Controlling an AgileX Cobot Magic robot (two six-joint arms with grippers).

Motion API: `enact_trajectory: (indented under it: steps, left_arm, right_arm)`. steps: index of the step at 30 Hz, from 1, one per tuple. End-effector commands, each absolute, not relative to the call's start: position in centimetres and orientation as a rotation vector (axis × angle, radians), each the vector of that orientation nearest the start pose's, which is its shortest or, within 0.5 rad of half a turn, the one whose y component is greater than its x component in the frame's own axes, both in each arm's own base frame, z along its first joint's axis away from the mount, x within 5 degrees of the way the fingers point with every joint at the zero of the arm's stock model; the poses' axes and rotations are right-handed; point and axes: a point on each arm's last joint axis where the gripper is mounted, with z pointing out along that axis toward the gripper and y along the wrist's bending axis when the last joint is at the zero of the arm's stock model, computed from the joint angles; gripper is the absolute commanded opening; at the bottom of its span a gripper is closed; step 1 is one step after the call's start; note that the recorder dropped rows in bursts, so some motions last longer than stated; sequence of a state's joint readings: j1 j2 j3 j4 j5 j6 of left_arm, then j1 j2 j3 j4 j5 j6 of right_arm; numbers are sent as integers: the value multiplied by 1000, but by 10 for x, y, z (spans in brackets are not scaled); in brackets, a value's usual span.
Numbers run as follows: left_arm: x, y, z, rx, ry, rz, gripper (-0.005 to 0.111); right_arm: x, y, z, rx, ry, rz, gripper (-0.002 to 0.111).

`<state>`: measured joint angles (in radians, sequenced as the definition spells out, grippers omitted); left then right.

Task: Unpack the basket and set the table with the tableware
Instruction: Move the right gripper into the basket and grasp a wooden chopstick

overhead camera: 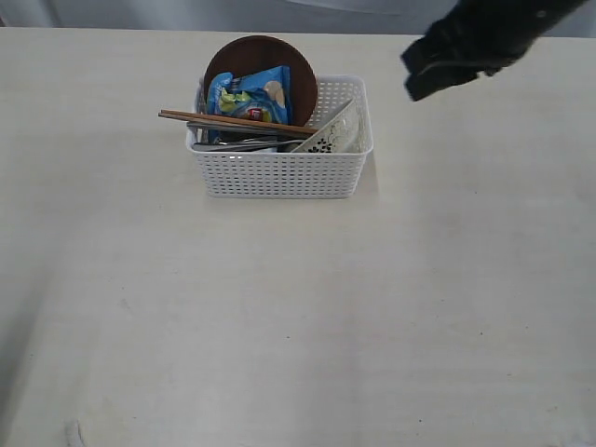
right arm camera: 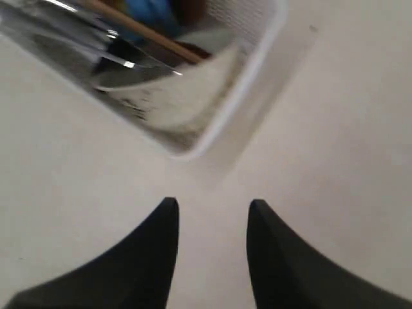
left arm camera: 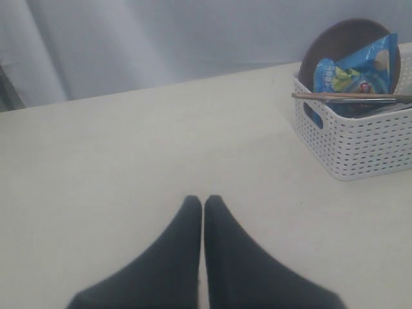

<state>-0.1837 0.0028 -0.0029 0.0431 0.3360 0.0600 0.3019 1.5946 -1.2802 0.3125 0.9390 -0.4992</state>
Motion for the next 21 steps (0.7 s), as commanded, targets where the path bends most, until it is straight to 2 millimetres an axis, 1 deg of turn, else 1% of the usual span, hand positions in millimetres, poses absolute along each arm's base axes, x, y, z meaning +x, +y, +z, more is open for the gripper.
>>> enact_trajectory:
  steps: [1, 2, 4, 7, 11, 13, 16, 19, 21]
  left_arm:
    - [53, -8, 183, 240, 1797, -41, 1]
    - [53, -8, 183, 240, 1797, -41, 1]
    - [53, -8, 183, 240, 1797, -41, 1]
    - [53, -8, 183, 240, 1797, -41, 1]
    - [53, -8, 183, 240, 1797, -41, 1]
    - [53, -8, 183, 240, 1797, -41, 1]
    - [53, -8, 183, 240, 1797, -41, 1]
    - [53, -8, 183, 240, 1797, -41, 1]
    - [53, -8, 183, 240, 1797, -41, 1]
  right_arm:
    - [303, 181, 285, -1073, 2462, 377, 49]
    - [304, 194, 283, -1101, 2461, 368, 52]
    - [307, 219, 276, -1170, 2440, 319, 53]
    - [308, 253, 268, -1322, 2365, 233, 53]
    - [309, 289, 253, -1466, 2275, 133, 53]
    - [312, 303, 245, -1504, 2251, 109, 53]
    - [319, 316, 234, -1520, 2224, 85, 52]
    - [327, 324, 225, -1508, 2213, 82, 48]
    - [331, 326, 220, -1506, 2204, 69, 45]
